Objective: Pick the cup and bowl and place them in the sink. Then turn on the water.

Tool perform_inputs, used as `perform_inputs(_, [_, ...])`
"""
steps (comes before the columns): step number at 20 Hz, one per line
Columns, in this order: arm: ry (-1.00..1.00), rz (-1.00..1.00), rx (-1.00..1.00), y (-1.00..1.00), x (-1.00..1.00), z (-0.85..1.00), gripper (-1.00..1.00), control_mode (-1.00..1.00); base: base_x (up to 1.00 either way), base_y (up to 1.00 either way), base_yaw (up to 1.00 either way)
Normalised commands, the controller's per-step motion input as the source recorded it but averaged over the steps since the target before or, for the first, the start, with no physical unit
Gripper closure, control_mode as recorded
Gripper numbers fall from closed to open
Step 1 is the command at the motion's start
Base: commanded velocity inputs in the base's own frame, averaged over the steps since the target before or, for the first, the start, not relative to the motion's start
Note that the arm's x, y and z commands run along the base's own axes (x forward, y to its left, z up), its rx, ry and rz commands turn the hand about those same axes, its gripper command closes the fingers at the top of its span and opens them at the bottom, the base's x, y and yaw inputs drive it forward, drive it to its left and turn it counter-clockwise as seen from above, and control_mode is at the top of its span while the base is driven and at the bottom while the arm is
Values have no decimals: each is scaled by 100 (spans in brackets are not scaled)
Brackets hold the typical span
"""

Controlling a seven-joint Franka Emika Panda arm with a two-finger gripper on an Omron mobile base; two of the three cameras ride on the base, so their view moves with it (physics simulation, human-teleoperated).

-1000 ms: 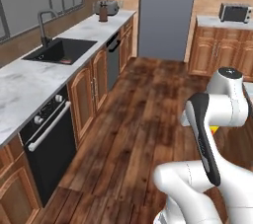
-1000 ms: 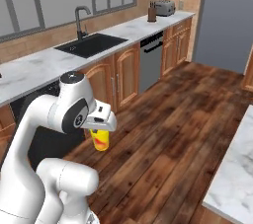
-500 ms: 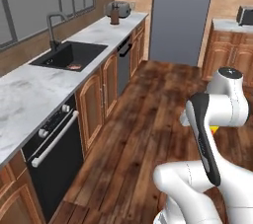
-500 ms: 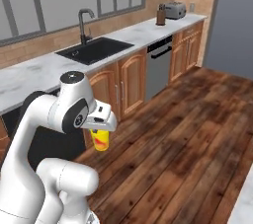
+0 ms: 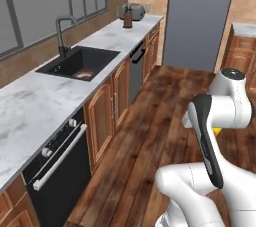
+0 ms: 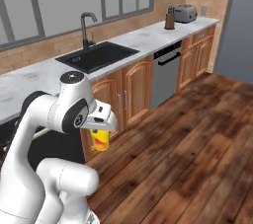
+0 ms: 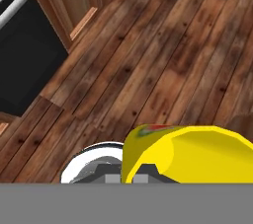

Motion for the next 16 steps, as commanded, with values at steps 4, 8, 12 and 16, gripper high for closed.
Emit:
perform_inputs(4, [0, 0, 0, 0, 0, 0, 100, 100, 74, 6, 18])
perform_inputs(8, [0, 0, 0, 0, 0, 0, 100, 100, 72, 4, 23])
perform_inputs(12, [0, 0, 0, 0, 0, 0, 100, 100, 64, 5, 35])
perform_inputs(16, [0, 0, 0, 0, 0, 0, 100, 100, 58, 3, 41])
